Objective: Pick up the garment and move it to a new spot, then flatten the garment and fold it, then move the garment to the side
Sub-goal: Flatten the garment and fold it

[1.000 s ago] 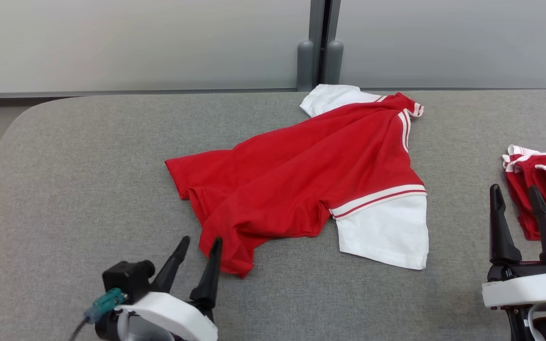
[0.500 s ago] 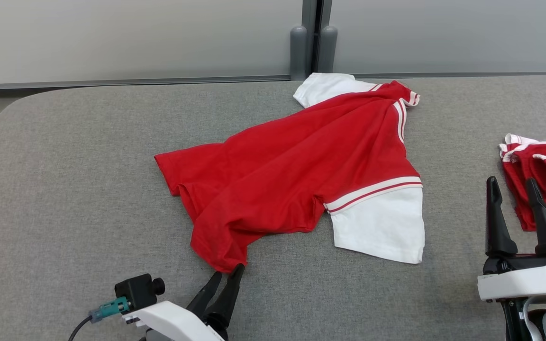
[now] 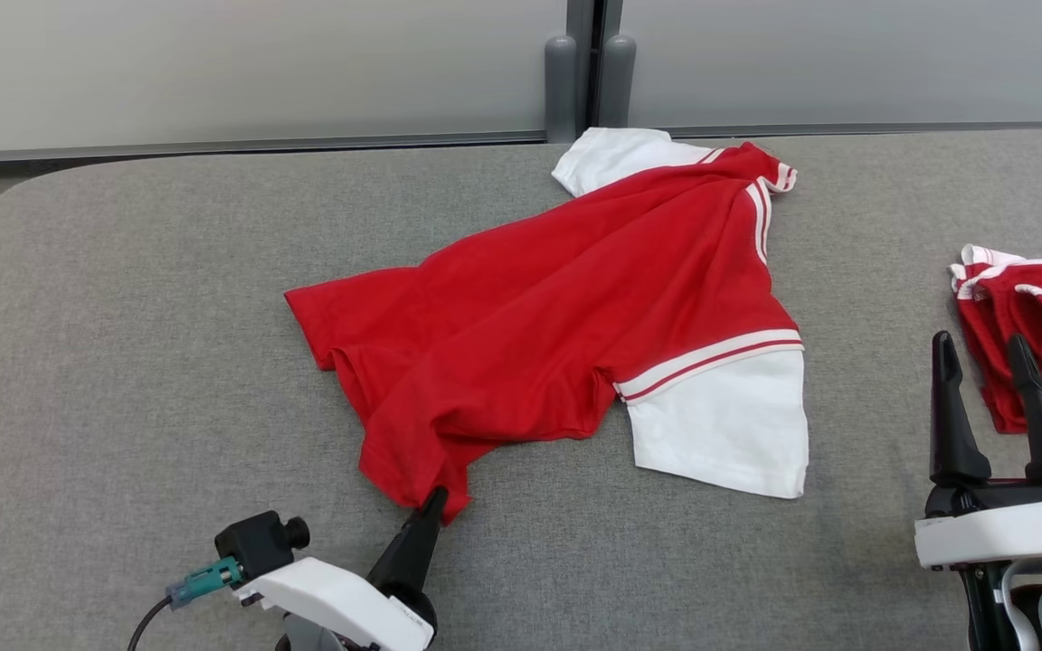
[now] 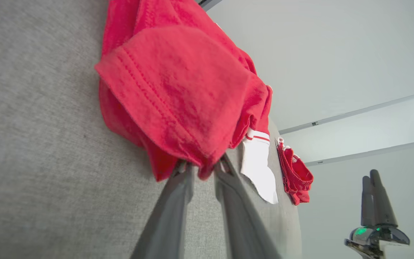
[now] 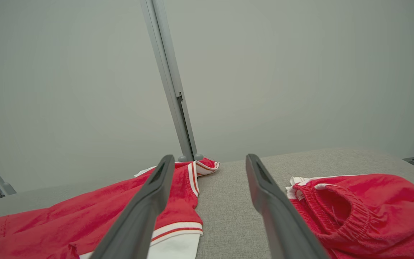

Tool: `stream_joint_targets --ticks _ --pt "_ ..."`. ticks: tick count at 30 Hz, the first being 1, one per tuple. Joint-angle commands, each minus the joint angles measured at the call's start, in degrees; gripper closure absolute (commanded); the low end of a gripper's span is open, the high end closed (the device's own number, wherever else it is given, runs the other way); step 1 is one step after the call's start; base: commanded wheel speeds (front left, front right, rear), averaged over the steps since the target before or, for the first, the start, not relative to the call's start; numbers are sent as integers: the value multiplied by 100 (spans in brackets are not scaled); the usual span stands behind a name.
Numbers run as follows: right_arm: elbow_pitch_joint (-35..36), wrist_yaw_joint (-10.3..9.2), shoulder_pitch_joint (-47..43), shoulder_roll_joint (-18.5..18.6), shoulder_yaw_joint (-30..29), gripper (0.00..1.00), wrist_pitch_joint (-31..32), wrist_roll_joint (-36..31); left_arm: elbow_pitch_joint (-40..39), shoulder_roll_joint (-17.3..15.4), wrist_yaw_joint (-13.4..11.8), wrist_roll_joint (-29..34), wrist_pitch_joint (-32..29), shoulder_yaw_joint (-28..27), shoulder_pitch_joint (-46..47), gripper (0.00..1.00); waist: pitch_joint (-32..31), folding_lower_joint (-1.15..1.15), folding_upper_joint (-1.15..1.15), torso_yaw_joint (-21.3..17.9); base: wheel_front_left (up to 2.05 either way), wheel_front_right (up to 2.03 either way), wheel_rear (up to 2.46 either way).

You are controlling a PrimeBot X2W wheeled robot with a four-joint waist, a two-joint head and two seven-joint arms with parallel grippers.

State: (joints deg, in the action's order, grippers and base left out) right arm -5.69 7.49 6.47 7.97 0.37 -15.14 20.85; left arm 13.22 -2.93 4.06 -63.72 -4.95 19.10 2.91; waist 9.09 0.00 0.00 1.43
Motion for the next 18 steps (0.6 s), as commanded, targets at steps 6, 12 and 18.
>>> stream_joint_targets --ticks 6,12,18 --pt "-26 2 -29 64 -84 0 1 -50 -376 -573 -202 1045 163 324 159 100 -28 0 0 211 0 0 0" --pt "-70 2 -67 62 -64 0 1 -61 -1040 -1564 -439 2502 -80 893 356 100 -105 0 0 419 0 0 0" --pt "-125 2 -50 79 -37 0 1 -72 -1590 -2447 -231 3679 -770 1568 754 100 -126 0 0 507 0 0 0"
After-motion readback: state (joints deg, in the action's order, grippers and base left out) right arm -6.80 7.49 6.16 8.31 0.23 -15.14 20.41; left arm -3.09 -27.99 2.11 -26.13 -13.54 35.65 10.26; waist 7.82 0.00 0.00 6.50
